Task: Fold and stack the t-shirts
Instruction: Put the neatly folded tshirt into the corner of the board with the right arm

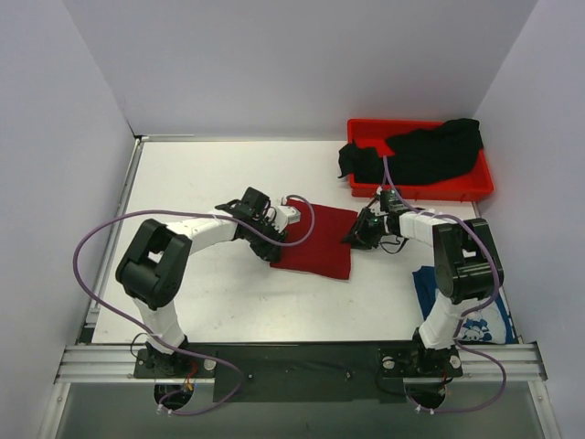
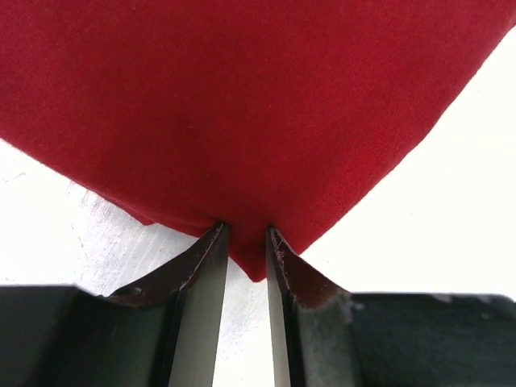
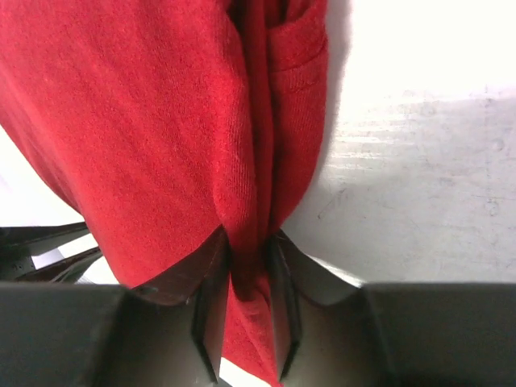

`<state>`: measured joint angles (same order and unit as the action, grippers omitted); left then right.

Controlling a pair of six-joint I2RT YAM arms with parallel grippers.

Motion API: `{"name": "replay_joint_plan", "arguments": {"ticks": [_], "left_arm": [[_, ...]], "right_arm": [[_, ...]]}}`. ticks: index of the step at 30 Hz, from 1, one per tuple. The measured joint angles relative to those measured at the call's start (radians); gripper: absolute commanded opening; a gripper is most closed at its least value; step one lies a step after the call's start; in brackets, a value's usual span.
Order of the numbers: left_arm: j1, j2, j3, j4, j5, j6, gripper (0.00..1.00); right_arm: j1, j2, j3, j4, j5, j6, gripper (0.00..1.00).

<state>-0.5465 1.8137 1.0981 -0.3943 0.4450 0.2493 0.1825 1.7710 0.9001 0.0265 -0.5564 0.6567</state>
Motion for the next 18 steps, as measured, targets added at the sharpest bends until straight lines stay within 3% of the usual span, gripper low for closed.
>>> {"name": "replay_joint_plan", "arguments": {"ticks": [2, 7, 8, 9, 10, 18], "left_arm": [[0.0, -0.004, 0.0, -0.006, 0.0, 0.002, 0.36], [0.01, -0.026, 0.0, -0.03, 0.009, 0.005, 0.46], [0.013, -0.035, 0.0, -0.038, 0.009, 0.008, 0.57], [0.018, -0.047, 0.0, -0.047, 0.008, 0.011, 0.79], [0.022, -0.06, 0.0, -0.054, 0.008, 0.018, 0.86], [0.184, -0.091, 0.065, -0.091, -0.012, 0.016, 0.89]], "right_arm": [[-0.003, 0.003, -0.022, 0.027, 0.0, 0.011, 0.0], [-0.014, 0.003, -0.011, -0.01, 0.001, -0.027, 0.0], [-0.013, 0.002, -0.002, -0.034, 0.007, -0.049, 0.0], [-0.013, -0.002, 0.01, -0.063, 0.019, -0.08, 0.0], [-0.013, -0.015, 0.018, -0.101, 0.039, -0.116, 0.0], [-0.013, -0.254, 0.066, -0.406, 0.182, -0.408, 0.0]]}}
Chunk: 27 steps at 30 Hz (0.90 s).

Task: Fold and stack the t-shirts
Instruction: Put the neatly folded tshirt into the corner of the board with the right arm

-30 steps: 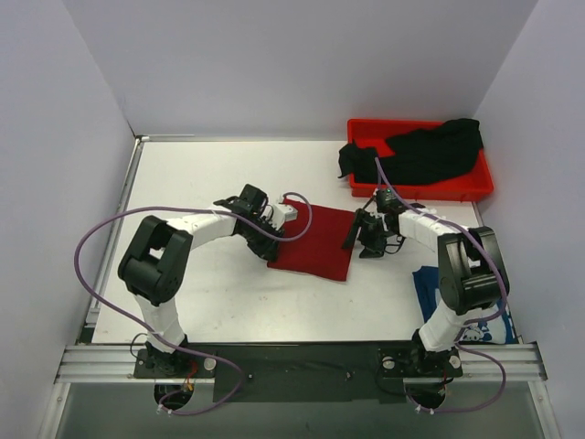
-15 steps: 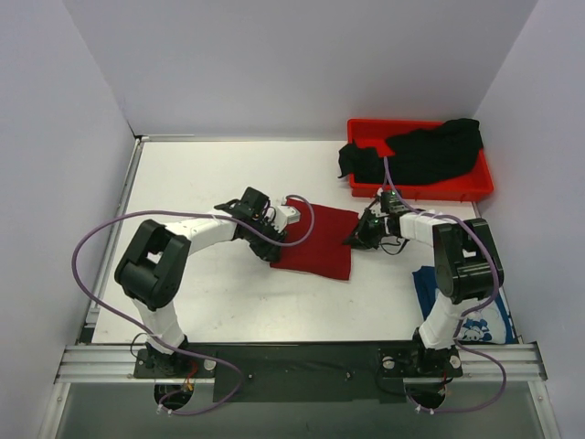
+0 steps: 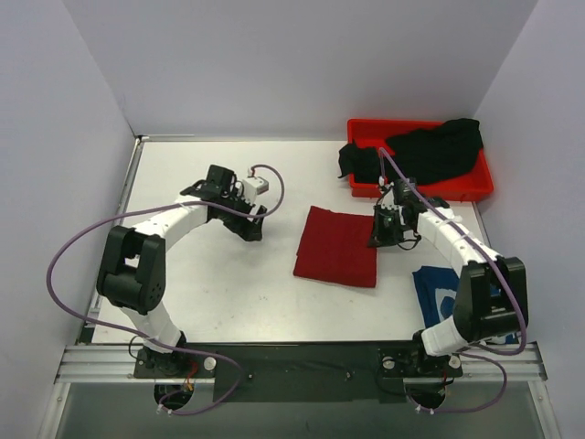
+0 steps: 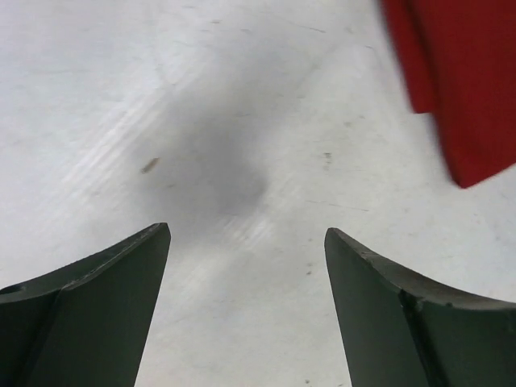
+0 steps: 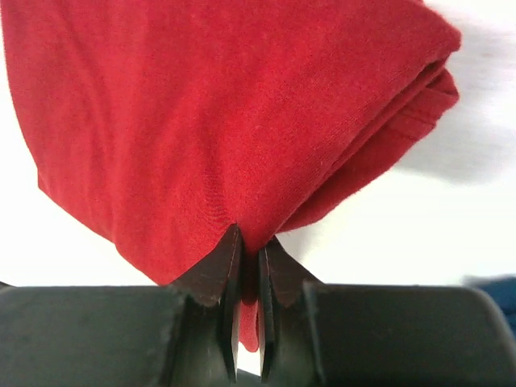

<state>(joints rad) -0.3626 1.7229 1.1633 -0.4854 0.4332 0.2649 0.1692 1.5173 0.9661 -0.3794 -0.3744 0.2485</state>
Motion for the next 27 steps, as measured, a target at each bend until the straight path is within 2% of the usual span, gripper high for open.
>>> {"name": "replay_joint_plan", "arguments": {"ticks": [4, 8, 13, 19, 27], "left_arm": [[0.073, -0.001, 0.039, 0.0, -0.032, 0.002, 0.9], [0.077, -0.001, 0.075, -0.005, -0.042, 0.002, 0.91], [0.08, 0.009, 0.115, -0.005, -0.046, 0.005, 0.92], [0.083, 0.032, 0.135, -0.005, -0.056, 0.006, 0.92], [0.092, 0.045, 0.135, -0.005, -0.068, 0.009, 0.93]], "right_arm": [[0.014, -0.082, 0.068, -0.153, 0.086, -0.147, 0.0], [0.078, -0.135, 0.138, -0.316, 0.204, -0.264, 0.0], [0.162, -0.196, 0.15, -0.482, 0.309, -0.37, 0.0], [0.164, -0.269, 0.15, -0.668, 0.452, -0.46, 0.0], [0.164, -0.413, 0.15, -0.855, 0.568, -0.587, 0.0]]}}
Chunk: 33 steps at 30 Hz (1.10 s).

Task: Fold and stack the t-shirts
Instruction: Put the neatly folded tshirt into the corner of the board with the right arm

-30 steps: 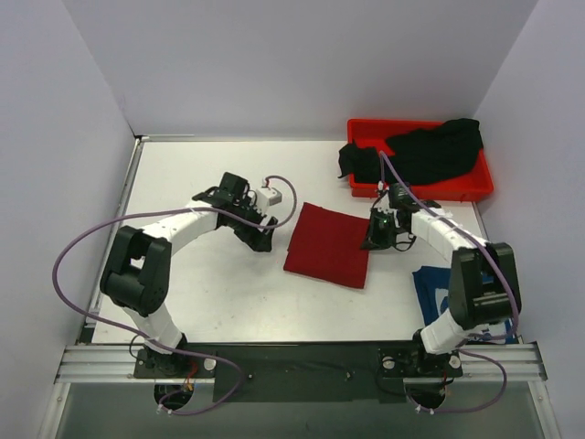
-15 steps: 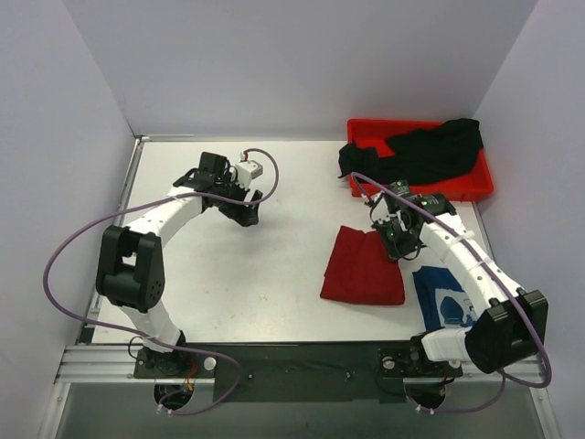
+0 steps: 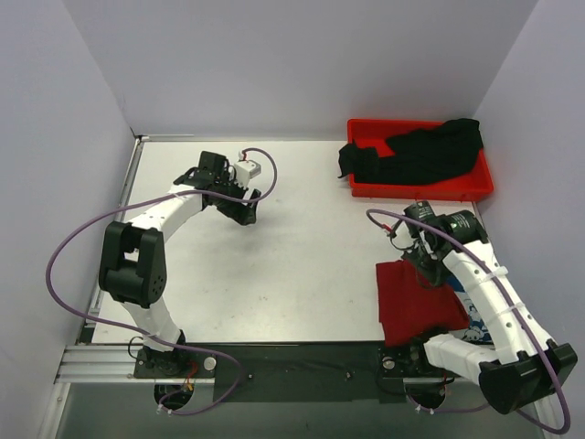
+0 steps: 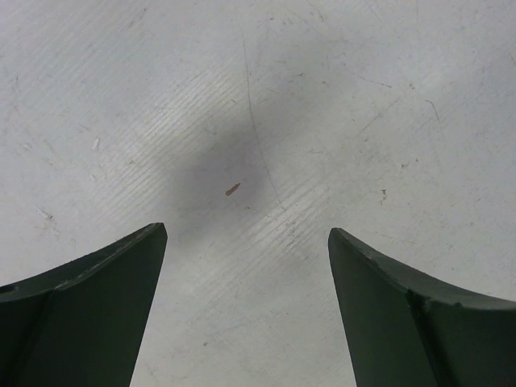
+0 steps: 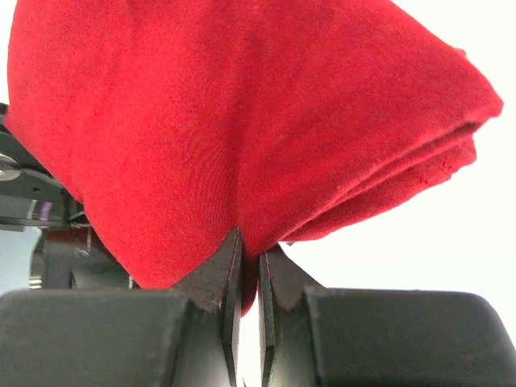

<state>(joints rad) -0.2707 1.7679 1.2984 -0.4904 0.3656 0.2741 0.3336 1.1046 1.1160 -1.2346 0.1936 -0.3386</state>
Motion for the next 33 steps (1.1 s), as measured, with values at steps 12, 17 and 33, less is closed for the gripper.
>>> {"name": "replay_joint_plan", "arguments": {"ticks": [12, 17, 33], "left_arm": [[0.018, 0.002, 0.0, 0.0, -0.004, 0.01, 0.93], [0.02, 0.005, 0.0, 0.0, -0.004, 0.011, 0.93], [0.039, 0.011, 0.0, 0.001, -0.003, 0.011, 0.93]], "right_arm": [[-0.038, -0.092, 0.0, -0.041, 0.163, -0.127, 0.0], [-0.09, -0.119, 0.001, -0.042, 0.199, -0.203, 0.0], [-0.278, -0.162, -0.081, -0.038, 0.225, -0.513, 0.0]]}}
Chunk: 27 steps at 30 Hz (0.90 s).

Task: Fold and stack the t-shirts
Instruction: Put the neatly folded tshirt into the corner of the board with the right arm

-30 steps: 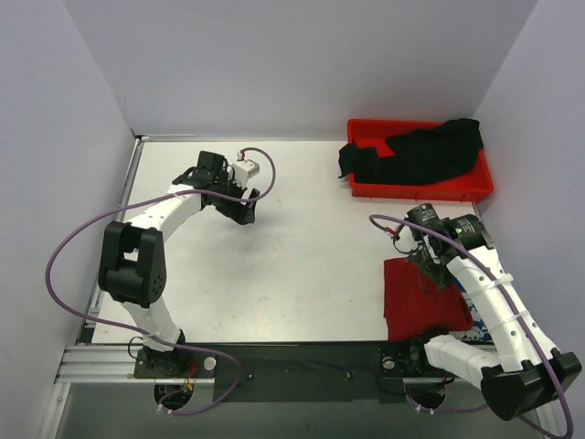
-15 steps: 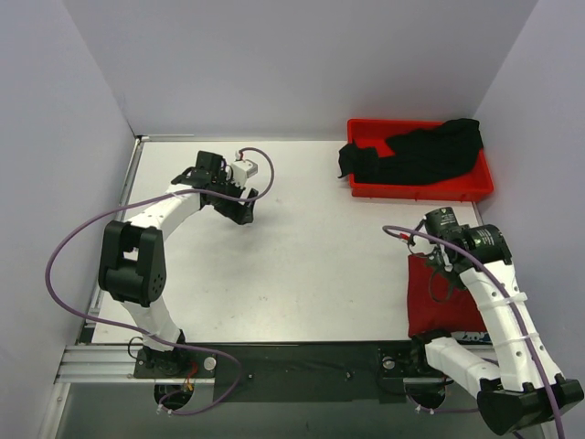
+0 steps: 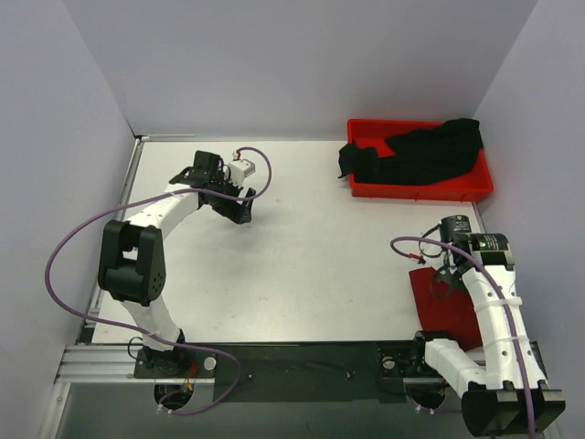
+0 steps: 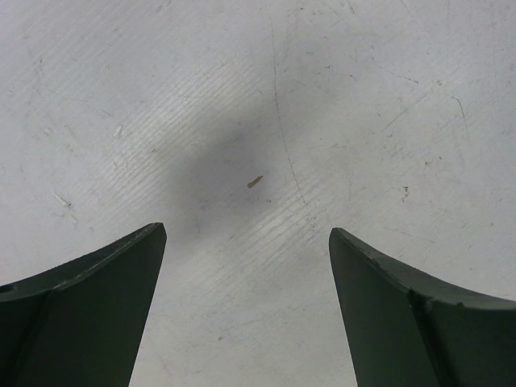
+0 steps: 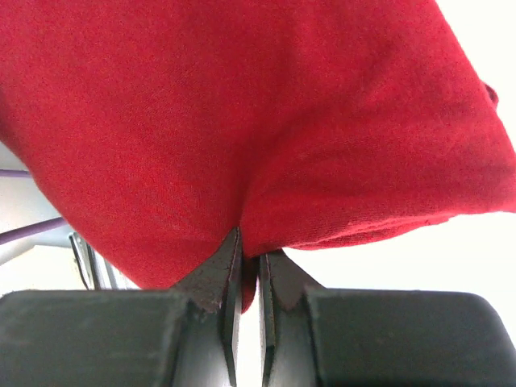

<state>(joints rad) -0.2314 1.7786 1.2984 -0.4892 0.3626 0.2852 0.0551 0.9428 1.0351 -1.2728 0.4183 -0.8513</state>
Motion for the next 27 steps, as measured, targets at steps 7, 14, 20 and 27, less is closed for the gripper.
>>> {"name": "replay_joint_plan", "arguments": {"ticks": [7, 14, 20, 27], "left_arm": [[0.005, 0.004, 0.0, 0.002, 0.007, -0.004, 0.93], [0.006, 0.005, 0.0, 0.004, 0.012, -0.006, 0.94], [0.015, 0.005, 0.0, 0.007, 0.016, -0.011, 0.93], [0.024, 0.005, 0.0, 0.007, 0.017, -0.012, 0.93]], "right_arm": [[-0.179, -0.012, -0.144, 0.2, 0.024, -0.212, 0.0], [-0.283, 0.011, -0.278, 0.425, 0.028, -0.334, 0.53], [-0.368, 0.043, -0.364, 0.689, 0.129, -0.354, 0.99], [-0.27, 0.137, -0.074, 0.76, 0.152, -0.129, 1.0]]}}
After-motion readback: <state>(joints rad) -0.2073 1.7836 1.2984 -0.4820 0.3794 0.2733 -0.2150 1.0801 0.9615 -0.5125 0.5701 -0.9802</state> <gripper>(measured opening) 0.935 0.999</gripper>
